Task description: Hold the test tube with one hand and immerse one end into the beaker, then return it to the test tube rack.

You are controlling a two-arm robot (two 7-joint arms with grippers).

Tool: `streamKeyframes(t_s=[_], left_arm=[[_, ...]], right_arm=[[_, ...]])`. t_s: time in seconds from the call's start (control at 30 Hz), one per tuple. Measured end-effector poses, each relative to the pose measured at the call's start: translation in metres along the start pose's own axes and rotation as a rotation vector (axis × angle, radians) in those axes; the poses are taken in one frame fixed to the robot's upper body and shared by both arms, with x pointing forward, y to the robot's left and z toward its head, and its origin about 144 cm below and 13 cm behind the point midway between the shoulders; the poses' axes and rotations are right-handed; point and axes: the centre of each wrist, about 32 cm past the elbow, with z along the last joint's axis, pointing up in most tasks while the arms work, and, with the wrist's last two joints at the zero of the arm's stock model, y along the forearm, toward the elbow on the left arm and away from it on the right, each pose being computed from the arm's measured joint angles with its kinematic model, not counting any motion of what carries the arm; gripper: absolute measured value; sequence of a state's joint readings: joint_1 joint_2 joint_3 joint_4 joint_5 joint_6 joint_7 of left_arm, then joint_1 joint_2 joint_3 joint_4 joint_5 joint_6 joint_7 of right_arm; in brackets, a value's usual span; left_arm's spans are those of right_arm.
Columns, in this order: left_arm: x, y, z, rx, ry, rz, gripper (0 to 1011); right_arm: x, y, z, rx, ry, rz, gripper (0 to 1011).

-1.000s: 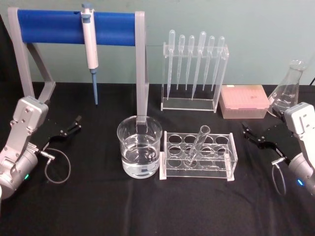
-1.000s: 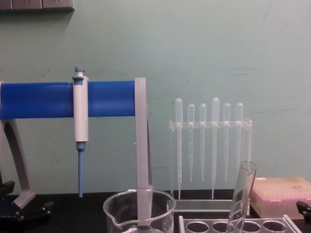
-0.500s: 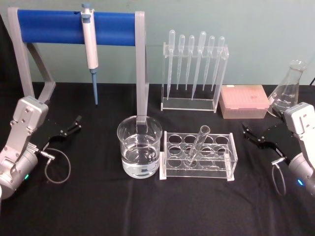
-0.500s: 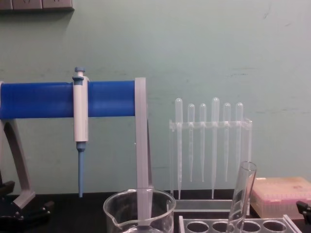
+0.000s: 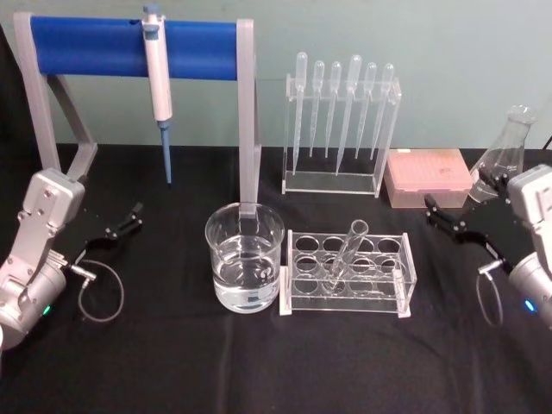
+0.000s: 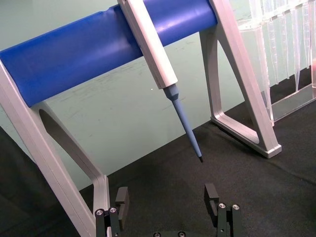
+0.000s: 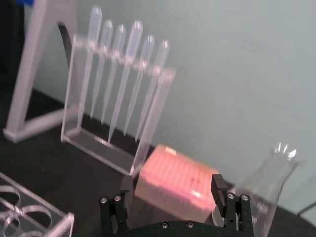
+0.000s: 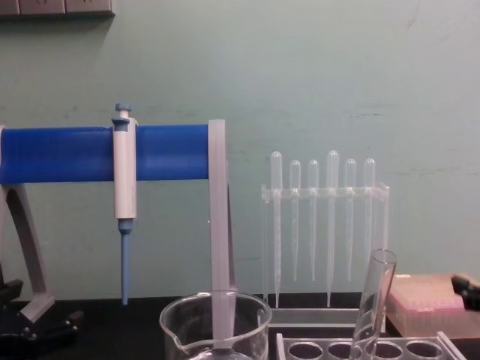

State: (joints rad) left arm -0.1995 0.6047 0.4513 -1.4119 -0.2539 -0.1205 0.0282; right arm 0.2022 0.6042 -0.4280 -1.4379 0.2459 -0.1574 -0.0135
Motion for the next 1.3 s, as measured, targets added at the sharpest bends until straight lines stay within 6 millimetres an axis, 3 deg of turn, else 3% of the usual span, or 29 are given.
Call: streamKeyframes(t_s=[0.27,0.67,1.0,1.3], left_arm=[[0.0,0.0,0.0,0.0,0.0,0.0,1000],[0.0,0.0,0.0,0.0,0.0,0.0,1000],[0.0,0.0,0.0,0.0,0.0,0.0,1000],[0.0,0.0,0.0,0.0,0.0,0.0,1000]], right_arm=[[0.017,-0.01,0.021,0.088,0.067,0.07,1003],[0.048,-0.05,0.028,0.14,0.108,0.467,1003],[0.039,-0.049,0.028,0.189,0.124,0.68,1002],[0.02,-0.026,0.032,0.161,0.149,0.749,1002]])
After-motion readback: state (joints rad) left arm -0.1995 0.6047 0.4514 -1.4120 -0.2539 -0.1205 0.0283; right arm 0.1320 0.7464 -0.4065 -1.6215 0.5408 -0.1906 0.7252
